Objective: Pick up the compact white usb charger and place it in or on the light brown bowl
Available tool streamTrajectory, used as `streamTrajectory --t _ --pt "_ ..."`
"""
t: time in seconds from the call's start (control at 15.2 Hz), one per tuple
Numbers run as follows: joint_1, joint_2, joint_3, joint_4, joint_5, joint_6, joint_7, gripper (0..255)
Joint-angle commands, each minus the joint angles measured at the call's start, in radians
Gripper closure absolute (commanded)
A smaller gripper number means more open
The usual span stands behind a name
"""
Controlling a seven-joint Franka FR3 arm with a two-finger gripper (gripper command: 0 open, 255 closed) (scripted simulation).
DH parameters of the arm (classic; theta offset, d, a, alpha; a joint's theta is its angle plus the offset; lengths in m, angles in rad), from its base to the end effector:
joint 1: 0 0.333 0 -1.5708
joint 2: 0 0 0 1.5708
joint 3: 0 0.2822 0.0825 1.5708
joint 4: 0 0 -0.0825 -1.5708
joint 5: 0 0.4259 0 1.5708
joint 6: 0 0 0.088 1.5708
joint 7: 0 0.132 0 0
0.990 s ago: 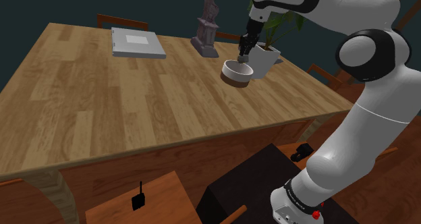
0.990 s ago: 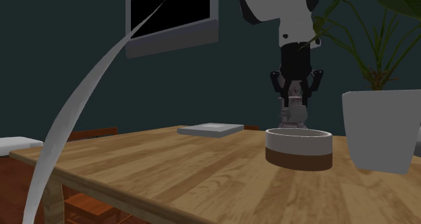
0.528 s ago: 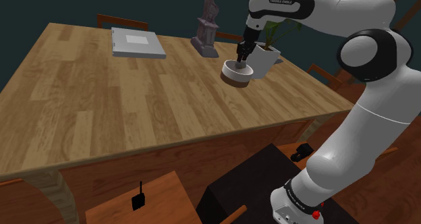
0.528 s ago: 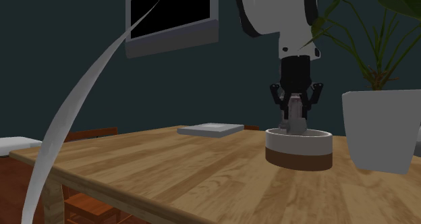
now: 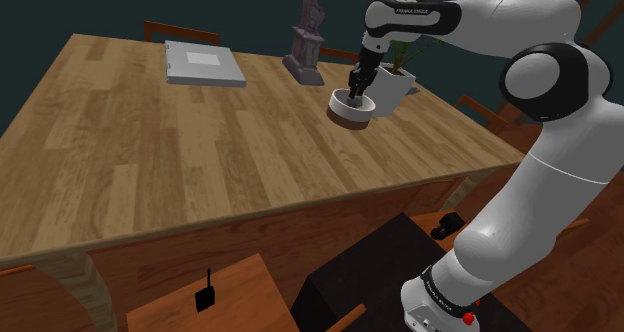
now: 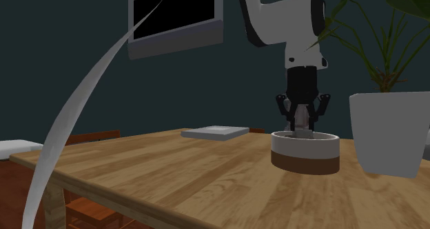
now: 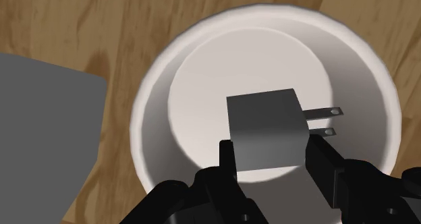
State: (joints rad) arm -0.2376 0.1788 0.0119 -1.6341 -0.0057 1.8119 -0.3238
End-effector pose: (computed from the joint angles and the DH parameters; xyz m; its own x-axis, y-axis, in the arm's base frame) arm 0.6357 -0.1470 0.4419 0.9951 0.0991 -0.0020 0.0991 -0.9951 0.0029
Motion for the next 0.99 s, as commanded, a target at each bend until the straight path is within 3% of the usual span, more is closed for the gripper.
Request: streamTrajectory --t 0.0,0.13,0.2,0.53,0.79,0.92 --pt "0.000 0.000 0.000 -0.001 0.000 0.001 0.000 255" --pt "0.000 0.000 0.000 -0.001 0.000 0.001 0.000 255" --pt "0.000 0.000 0.000 -0.001 0.000 0.001 0.000 0" --pt "0.000 0.000 0.000 -0.001 0.000 0.001 0.000 0" --pt "0.000 0.006 0.000 0.135 0.000 -0.129 0.000 0" --pt "0.000 0.006 0.000 0.135 0.000 -0.129 0.000 0"
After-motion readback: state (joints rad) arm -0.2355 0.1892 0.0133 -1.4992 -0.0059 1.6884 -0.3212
